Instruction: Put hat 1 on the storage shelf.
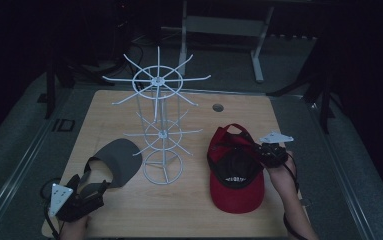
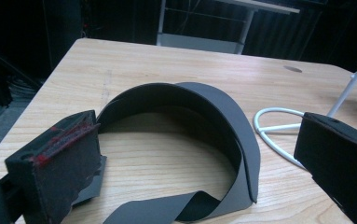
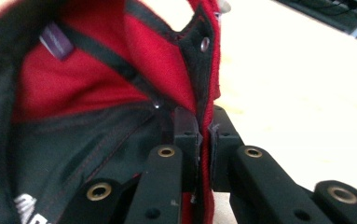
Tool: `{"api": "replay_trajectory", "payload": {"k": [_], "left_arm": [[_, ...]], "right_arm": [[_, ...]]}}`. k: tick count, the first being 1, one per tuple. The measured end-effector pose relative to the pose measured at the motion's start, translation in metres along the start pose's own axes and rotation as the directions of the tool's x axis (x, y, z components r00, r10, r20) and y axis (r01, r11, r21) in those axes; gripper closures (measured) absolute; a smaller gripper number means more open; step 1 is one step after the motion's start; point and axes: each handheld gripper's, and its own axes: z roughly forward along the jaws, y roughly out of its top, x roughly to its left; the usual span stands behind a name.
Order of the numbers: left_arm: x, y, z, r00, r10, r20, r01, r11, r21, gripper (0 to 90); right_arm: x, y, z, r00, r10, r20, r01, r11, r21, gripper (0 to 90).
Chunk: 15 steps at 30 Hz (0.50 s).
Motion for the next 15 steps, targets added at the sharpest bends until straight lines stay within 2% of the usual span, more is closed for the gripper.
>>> {"api": "replay_trajectory", "payload": {"k": [4, 8, 9, 12, 13, 15], "left_arm": [[0.0, 0.0, 0.0, 0.9996, -0.018, 0.023, 0.018, 0.9998, -0.011, 0.8], [0.0, 0.0, 0.0, 0.9993, -0.011, 0.035, 0.011, 0.9998, -0.014, 0.7], [-0.001, 0.0, 0.0, 0.9993, -0.011, 0.036, 0.012, 0.9998, -0.013, 0.7], [0.0, 0.001, 0.0, 0.9974, -0.037, 0.062, 0.037, 0.9993, -0.007, 0.8], [-0.001, 0.002, 0.0, 0.9975, -0.032, 0.062, 0.032, 0.9995, 0.003, 0.8], [-0.002, 0.002, 0.0, 0.998, -0.019, 0.061, 0.018, 0.9997, 0.019, 0.8]], "right_arm": [[0.002, 0.003, -0.011, 0.9999, 0.0, 0.011, 0.001, 0.999, -0.039, 85.0], [0.004, 0.007, -0.022, 0.9999, 0.014, 0.005, -0.013, 0.997, -0.073, 85.1], [0.005, 0.012, -0.031, 0.9997, 0.025, -0.005, -0.026, 0.995, -0.097, 85.0], [0.006, 0.018, -0.041, 0.9992, 0.039, -0.011, -0.04, 0.991, -0.129, 85.1], [0.007, 0.024, -0.052, 0.9986, 0.051, -0.012, -0.053, 0.986, -0.161, 85.1], [0.008, 0.027, -0.056, 0.9983, 0.056, -0.011, -0.057, 0.983, -0.174, 85.1]]}}
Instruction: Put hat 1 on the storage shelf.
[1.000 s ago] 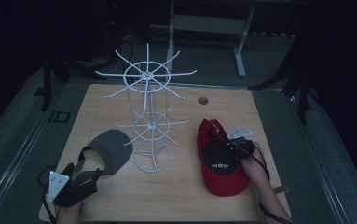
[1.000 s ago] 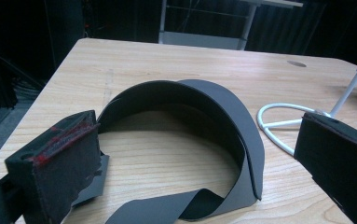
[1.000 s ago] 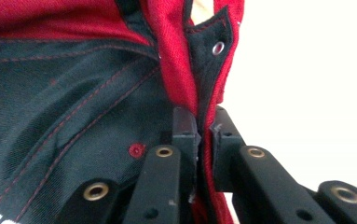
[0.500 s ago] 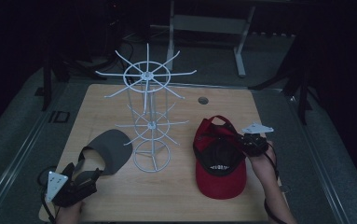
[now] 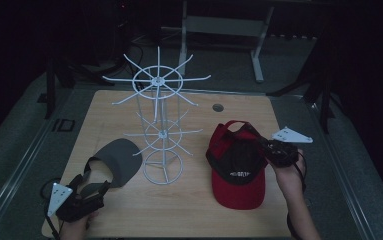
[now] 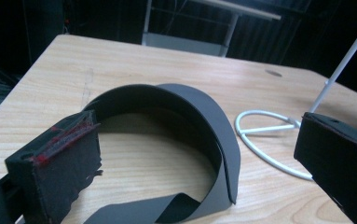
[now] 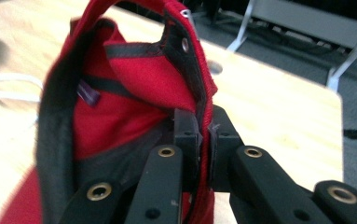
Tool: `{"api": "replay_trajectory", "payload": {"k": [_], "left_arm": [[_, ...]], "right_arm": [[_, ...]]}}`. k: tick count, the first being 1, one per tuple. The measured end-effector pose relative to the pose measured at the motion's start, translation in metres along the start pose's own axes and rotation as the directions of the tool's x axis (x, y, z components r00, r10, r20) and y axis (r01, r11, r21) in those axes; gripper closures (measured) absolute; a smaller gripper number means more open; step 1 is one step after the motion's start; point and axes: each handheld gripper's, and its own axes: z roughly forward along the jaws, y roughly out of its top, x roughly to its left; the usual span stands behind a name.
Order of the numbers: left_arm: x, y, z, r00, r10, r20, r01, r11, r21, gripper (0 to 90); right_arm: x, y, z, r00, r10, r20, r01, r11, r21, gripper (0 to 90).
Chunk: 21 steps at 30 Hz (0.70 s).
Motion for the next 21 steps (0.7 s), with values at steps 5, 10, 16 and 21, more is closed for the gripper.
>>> {"api": "replay_trajectory", "payload": {"k": [5, 10, 16, 21], "left_arm": [[-0.004, 0.006, -0.003, 0.9996, -0.011, 0.026, 0.01, 0.9992, 0.04, 0.8], [-0.012, 0.012, -0.011, 0.9975, 0.06, 0.038, -0.062, 0.997, 0.048, 0.8], [-0.027, 0.024, -0.018, 0.989, 0.102, 0.107, -0.109, 0.992, 0.063, 0.8], [-0.046, 0.043, -0.026, 0.9753, 0.118, 0.187, -0.126, 0.9915, 0.031, 0.7]], "right_arm": [[0.005, 0.015, -0.019, 0.9999, -0.001, 0.014, 0.002, 0.999, -0.054, 85.1], [0.004, 0.025, -0.03, 0.9995, 0.0, 0.032, 0.003, 0.997, -0.079, 85.1], [0.0, 0.031, -0.04, 0.9989, -0.007, 0.047, 0.011, 0.995, -0.097, 85.0], [-0.004, 0.032, -0.046, 0.9983, 0.002, 0.059, 0.003, 0.996, -0.094, 85.0]]}}
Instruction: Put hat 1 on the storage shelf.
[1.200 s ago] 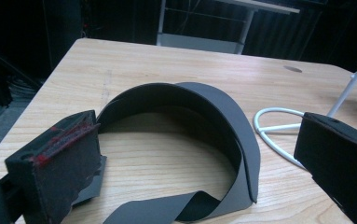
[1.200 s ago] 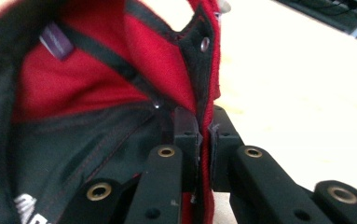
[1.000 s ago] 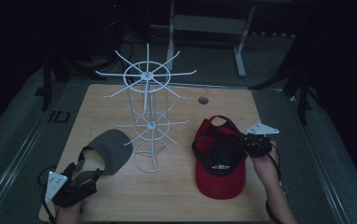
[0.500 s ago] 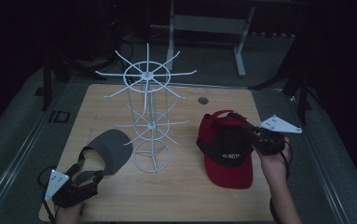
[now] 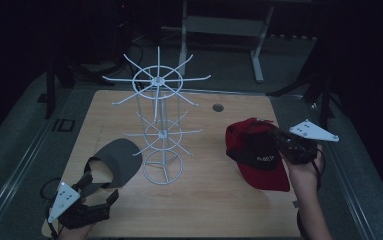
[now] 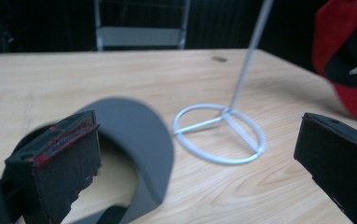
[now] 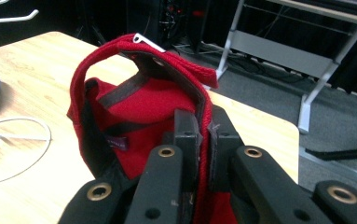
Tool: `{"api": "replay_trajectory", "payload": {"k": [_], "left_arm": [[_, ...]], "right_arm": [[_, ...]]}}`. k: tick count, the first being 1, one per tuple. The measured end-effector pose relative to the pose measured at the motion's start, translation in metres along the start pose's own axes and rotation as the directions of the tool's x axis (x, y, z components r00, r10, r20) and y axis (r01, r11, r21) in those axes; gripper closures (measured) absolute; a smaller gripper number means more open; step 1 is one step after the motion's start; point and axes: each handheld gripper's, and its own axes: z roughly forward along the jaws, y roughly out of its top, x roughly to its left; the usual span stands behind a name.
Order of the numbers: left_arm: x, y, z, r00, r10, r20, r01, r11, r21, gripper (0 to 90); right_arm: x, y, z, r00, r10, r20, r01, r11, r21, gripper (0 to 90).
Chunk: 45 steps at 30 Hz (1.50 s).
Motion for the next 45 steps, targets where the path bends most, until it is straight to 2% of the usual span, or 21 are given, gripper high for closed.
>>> {"api": "replay_trajectory", "payload": {"k": [3, 5, 9, 11, 15, 18, 19, 21, 24, 25, 29, 33, 34, 35, 38, 40, 43, 45], "left_arm": [[-0.016, 0.021, -0.002, 0.9967, 0.036, 0.073, -0.037, 0.9993, 0.005, 0.7], [-0.02, 0.027, -0.002, 0.9954, 0.05, 0.082, -0.051, 0.9986, 0.016, 0.7], [-0.036, 0.049, -0.001, 0.9856, 0.09, 0.144, -0.095, 0.9951, 0.028, 2.6], [-0.043, 0.059, 0.0, 0.9813, 0.112, 0.156, -0.117, 0.9928, 0.024, 2.6], [-0.057, 0.078, 0.0, 0.9671, 0.144, 0.209, -0.146, 0.9892, -0.007, 4.7], [-0.067, 0.089, 0.002, 0.9586, 0.173, 0.226, -0.171, 0.9849, -0.029, 4.7], [-0.073, 0.098, 0.005, 0.9503, 0.177, 0.256, -0.174, 0.9842, -0.033, 4.7], [-0.075, 0.1, 0.007, 0.9485, 0.179, 0.262, -0.176, 0.9838, -0.035, 4.8], [-0.086, 0.11, 0.015, 0.9375, 0.196, 0.288, -0.192, 0.9805, -0.041, 4.9], [-0.09, 0.115, 0.018, 0.9316, 0.199, 0.304, -0.195, 0.9798, -0.044, 4.9], [-0.107, 0.127, 0.032, 0.915, 0.221, 0.338, -0.223, 0.9743, -0.034, 4.9], [-0.124, 0.134, 0.045, 0.8986, 0.246, 0.363, -0.25, 0.9675, -0.037, 4.9], [-0.128, 0.135, 0.048, 0.8969, 0.252, 0.364, -0.255, 0.9661, -0.039, 5.5], [-0.131, 0.136, 0.051, 0.8923, 0.256, 0.372, -0.259, 0.9649, -0.041, 5.9], [-0.14, 0.139, 0.063, 0.8836, 0.27, 0.383, -0.277, 0.9602, -0.038, 5.9], [-0.143, 0.14, 0.071, 0.8808, 0.267, 0.391, -0.279, 0.9599, -0.028, 5.9], [-0.15, 0.141, 0.084, 0.8708, 0.265, 0.414, -0.291, 0.9568, 0.0, 5.9], [-0.155, 0.141, 0.092, 0.8699, 0.265, 0.416, -0.3, 0.9538, 0.019, 5.9]], "right_arm": [[-0.001, 0.001, -0.003, 1.0, 0.007, 0.005, -0.007, 1.0, -0.006, 85.0], [0.0, 0.002, -0.005, 0.9999, 0.012, 0.002, -0.012, 1.0, -0.01, 85.0], [0.003, 0.007, -0.01, 0.9999, 0.009, -0.008, -0.009, 1.0, -0.021, 85.0], [0.005, 0.01, -0.013, 0.9997, 0.014, -0.021, -0.014, 0.999, -0.031, 85.0], [0.01, 0.016, -0.021, 0.9996, 0.005, -0.028, -0.006, 0.999, -0.048, 85.0], [0.012, 0.02, -0.025, 0.9994, -0.001, -0.034, -0.001, 0.999, -0.053, 85.0], [0.013, 0.022, -0.027, 0.9994, -0.001, -0.034, -0.001, 0.998, -0.055, 84.9], [0.014, 0.024, -0.03, 0.9992, -0.005, -0.04, 0.002, 0.998, -0.061, 84.9], [0.016, 0.027, -0.034, 0.9991, -0.011, -0.04, 0.008, 0.998, -0.069, 84.9], [0.016, 0.028, -0.035, 0.999, -0.011, -0.043, 0.008, 0.997, -0.071, 84.9], [0.019, 0.033, -0.044, 0.9982, -0.017, -0.058, 0.012, 0.996, -0.089, 84.9], [0.02, 0.036, -0.049, 0.9974, -0.02, -0.069, 0.013, 0.995, -0.098, 84.9], [0.021, 0.037, -0.051, 0.9971, -0.022, -0.073, 0.015, 0.995, -0.102, 84.9], [0.021, 0.038, -0.052, 0.9964, -0.021, -0.083, 0.012, 0.994, -0.107, 84.9], [0.025, 0.04, -0.057, 0.9946, -0.031, -0.099, 0.02, 0.993, -0.117, 84.9], [0.028, 0.041, -0.059, 0.9935, -0.034, -0.109, 0.02, 0.992, -0.125, 84.9], [0.032, 0.044, -0.062, 0.9919, -0.04, -0.12, 0.023, 0.99, -0.136, 84.9], [0.036, 0.046, -0.065, 0.9896, -0.051, -0.134, 0.031, 0.989, -0.144, 84.9]]}}
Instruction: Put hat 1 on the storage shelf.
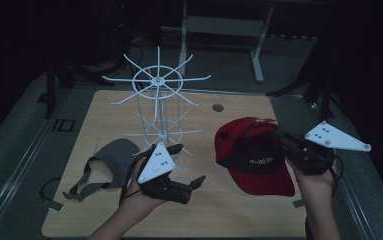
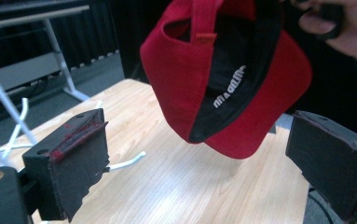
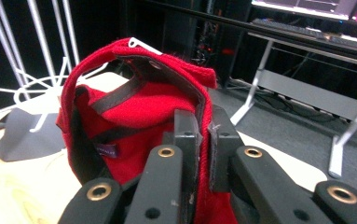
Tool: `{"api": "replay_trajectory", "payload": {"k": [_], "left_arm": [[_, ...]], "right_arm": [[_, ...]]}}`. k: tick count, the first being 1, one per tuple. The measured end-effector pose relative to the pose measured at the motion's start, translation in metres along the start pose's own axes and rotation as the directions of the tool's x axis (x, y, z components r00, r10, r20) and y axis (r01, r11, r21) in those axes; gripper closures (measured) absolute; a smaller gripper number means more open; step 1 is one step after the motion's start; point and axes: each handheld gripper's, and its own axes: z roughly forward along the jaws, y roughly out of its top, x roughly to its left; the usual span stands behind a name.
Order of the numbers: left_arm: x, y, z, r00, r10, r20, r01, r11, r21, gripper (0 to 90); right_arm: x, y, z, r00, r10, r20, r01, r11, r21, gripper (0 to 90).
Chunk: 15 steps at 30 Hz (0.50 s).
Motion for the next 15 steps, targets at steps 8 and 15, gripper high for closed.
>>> {"api": "replay_trajectory", "payload": {"k": [8, 15], "left_arm": [[0.001, 0.007, 0.028, 0.9997, -0.004, -0.023, 0.005, 0.9992, 0.039, 5.9], [-0.002, 0.022, 0.048, 0.9988, 0.024, -0.044, -0.021, 0.9975, 0.068, 6.5]], "right_arm": [[0.009, 0.006, -0.005, 0.9992, -0.017, -0.035, 0.016, 1.0, -0.018, 84.9], [0.015, 0.009, -0.007, 0.9977, -0.019, -0.066, 0.017, 0.999, -0.035, 84.9]]}}
